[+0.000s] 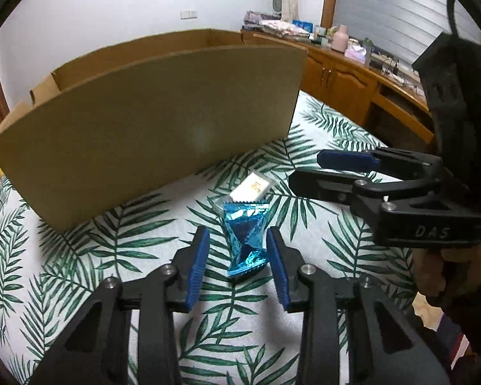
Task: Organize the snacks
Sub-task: 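Withdraw both tools and move to the blue foil candy and white sweet, then grasp the blue foil candy with left tool while right grasps the white sweet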
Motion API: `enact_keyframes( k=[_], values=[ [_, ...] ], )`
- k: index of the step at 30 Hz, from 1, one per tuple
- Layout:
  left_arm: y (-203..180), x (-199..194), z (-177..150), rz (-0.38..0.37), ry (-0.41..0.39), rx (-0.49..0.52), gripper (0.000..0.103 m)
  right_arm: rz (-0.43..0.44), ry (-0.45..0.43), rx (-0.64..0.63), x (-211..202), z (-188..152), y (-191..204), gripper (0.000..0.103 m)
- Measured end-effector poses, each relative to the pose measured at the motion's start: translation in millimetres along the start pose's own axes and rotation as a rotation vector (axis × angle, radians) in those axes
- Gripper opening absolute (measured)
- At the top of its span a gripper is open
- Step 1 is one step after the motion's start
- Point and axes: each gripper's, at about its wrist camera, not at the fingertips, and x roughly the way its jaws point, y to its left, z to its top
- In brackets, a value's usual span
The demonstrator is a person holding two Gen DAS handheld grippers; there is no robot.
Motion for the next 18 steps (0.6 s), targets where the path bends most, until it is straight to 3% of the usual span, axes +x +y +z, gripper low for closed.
enact_keyframes(
  k=[14,16,18],
  values=[
    [8.3,20.2,-2.7,0.005,0.056,-0.036,0.033,-0.021,0.036,-0.048,12.7,-6.8,6.0,0.064],
    [8.9,19.0,-4.9,0.006,0.05,-0.028,0.024,-0.025,0.043,-0.058,15.5,-7.1,7.6,0.064],
    [10.7,17.3,-6.9,0.008,0.042,-0.025,0.024,-0.03,0.045,-0.059,17.6,-7.3,8.4,0.064]
  ],
)
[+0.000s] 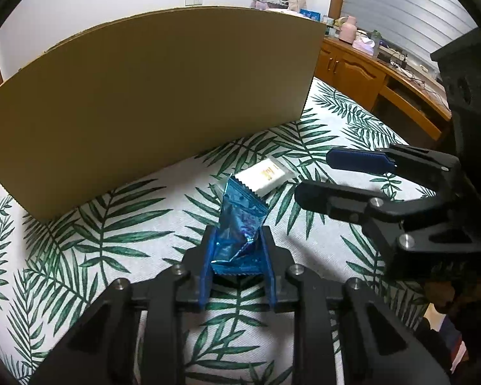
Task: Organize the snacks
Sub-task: 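Grasp the blue foil candy with left tool while right grasps the white sweet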
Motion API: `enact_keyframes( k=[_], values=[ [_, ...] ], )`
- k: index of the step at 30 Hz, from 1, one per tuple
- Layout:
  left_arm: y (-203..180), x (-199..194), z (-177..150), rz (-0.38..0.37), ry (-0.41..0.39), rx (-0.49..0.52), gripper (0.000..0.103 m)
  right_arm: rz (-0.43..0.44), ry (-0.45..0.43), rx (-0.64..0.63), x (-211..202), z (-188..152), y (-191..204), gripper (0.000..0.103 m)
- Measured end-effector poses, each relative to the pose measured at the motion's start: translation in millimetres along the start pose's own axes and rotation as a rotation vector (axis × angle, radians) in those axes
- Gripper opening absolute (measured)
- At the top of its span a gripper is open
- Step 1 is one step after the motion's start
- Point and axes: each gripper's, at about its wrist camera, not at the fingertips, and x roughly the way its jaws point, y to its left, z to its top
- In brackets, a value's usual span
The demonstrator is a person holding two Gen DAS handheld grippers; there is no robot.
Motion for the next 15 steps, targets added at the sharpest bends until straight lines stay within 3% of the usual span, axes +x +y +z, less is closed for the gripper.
enact_keyframes(
  k=[15],
  values=[
    [26.5,-14.6,-19.1,0.041,-0.061,-0.043,0.024,-0.028,0.006,-0.025,2.8,-1.4,3.5,0.064]
  ],
)
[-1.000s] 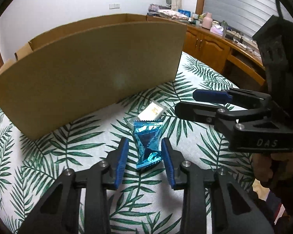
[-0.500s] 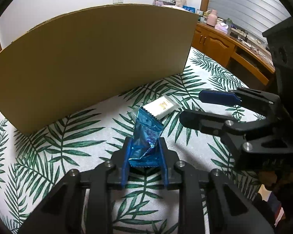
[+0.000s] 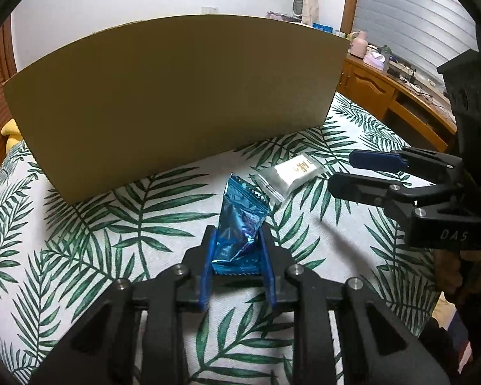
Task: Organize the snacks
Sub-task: 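Grasp the blue foil candy with left tool while right grasps the white sweet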
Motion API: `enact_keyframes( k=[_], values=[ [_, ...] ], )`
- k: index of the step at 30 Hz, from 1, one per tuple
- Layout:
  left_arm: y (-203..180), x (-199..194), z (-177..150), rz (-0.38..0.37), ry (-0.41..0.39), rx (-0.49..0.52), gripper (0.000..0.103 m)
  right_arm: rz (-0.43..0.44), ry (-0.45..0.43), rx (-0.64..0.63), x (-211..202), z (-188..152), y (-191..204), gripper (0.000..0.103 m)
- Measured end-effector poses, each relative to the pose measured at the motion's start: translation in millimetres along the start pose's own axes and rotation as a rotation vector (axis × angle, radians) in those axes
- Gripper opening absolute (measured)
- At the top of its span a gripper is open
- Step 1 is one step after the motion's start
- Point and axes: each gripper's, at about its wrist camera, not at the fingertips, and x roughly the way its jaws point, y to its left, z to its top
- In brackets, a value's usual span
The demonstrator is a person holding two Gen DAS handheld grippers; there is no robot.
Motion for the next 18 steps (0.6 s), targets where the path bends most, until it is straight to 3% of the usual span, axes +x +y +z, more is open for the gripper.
enact_keyframes(
  k=[5,18],
  values=[
    [4.5,-1.1,-0.1,0.0,-0.016,-0.031,0.024,-0.006,0.02,-0.011,3.4,-0.1,2.3,0.065],
    [15.4,-21.2,-4.2,-0.025,-0.124,-0.088,0.024,-0.078,0.14,-0.19,35.7,24.7,14.2,0.064]
  ],
)
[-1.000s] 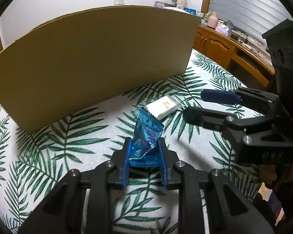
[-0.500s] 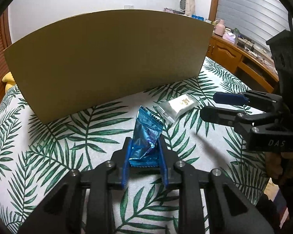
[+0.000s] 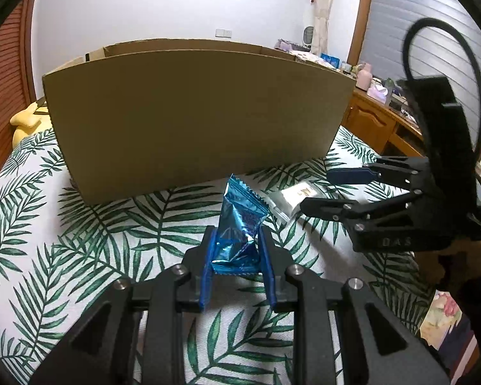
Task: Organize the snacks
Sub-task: 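Grasp the blue foil candy with left tool while right grasps the white sweet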
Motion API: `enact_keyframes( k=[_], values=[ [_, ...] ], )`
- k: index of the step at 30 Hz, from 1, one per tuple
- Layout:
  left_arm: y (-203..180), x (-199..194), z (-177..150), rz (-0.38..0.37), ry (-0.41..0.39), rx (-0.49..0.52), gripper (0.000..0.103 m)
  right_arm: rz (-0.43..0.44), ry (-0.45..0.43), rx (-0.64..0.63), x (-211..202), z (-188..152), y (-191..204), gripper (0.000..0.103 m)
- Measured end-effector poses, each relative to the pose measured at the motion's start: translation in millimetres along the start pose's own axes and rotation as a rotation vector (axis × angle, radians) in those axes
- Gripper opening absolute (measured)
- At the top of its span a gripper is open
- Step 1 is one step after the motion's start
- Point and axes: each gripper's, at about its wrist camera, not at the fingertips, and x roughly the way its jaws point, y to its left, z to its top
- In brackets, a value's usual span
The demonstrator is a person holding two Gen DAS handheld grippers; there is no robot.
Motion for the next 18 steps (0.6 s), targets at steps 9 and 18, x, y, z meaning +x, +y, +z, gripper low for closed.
enact_keyframes(
  k=[9,18],
  values=[
    [2.0,-3.4,-1.1,-0.002,-0.019,-0.015,0.024,0.056,0.044,-0.065,14.4,21.8,11.6,0.064],
    [6.0,-9.8,-4.0,-0.009,-0.025,-0.02,0.024,0.046,0.071,-0.144,27.7,33.8,21.0,0.065]
  ],
)
